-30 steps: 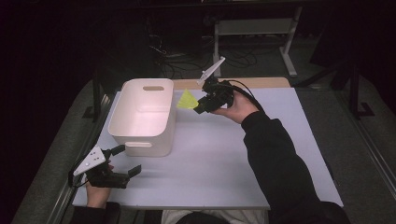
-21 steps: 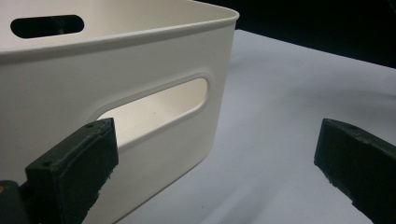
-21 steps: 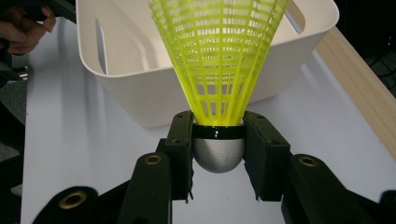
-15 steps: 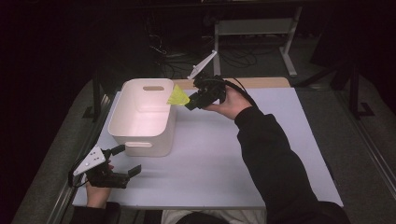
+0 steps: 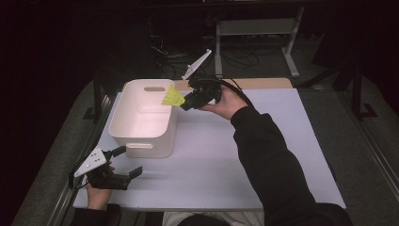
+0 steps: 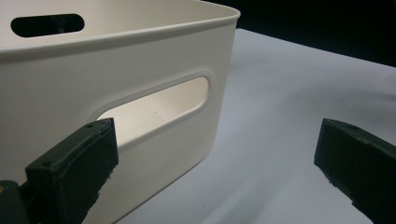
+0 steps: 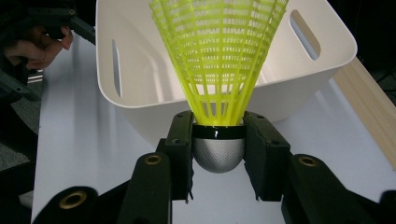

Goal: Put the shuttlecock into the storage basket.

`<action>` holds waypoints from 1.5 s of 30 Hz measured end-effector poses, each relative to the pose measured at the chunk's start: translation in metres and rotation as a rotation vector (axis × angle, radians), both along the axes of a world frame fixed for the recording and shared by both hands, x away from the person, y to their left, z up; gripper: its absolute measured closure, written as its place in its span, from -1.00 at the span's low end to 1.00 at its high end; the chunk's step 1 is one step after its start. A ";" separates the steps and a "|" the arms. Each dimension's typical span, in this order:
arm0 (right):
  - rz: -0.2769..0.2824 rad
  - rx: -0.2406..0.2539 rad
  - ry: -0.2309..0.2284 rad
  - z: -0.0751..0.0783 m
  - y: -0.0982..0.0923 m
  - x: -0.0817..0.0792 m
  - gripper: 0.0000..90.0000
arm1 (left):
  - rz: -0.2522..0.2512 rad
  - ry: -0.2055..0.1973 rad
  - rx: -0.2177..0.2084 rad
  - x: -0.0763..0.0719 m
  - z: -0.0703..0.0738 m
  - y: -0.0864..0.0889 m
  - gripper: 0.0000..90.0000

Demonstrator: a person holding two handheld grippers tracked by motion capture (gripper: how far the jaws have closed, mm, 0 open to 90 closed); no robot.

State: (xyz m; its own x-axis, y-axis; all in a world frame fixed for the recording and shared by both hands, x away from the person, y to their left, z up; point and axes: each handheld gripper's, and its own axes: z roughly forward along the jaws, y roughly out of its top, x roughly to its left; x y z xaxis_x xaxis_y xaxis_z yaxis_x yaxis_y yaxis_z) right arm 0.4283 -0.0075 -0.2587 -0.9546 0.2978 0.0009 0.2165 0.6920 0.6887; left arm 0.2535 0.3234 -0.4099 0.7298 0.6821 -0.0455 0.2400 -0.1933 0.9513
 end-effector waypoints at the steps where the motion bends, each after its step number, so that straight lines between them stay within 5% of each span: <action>1: 0.008 0.008 -0.004 0.001 0.003 0.000 0.40 | 0.001 -0.001 0.000 0.000 0.000 0.000 -1.00; 45: 0.102 -0.012 0.006 -0.006 0.064 -0.002 0.40 | -0.003 0.001 -0.005 0.000 0.000 0.000 -1.00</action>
State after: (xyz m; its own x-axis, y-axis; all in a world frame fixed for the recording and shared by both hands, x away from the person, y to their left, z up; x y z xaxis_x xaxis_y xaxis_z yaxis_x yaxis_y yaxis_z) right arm 0.4267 0.0565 -0.2646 -0.9800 0.1989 0.0036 0.1485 0.7191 0.6789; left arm 0.2537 0.3233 -0.4100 0.7316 0.6799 -0.0494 0.2402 -0.1892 0.9521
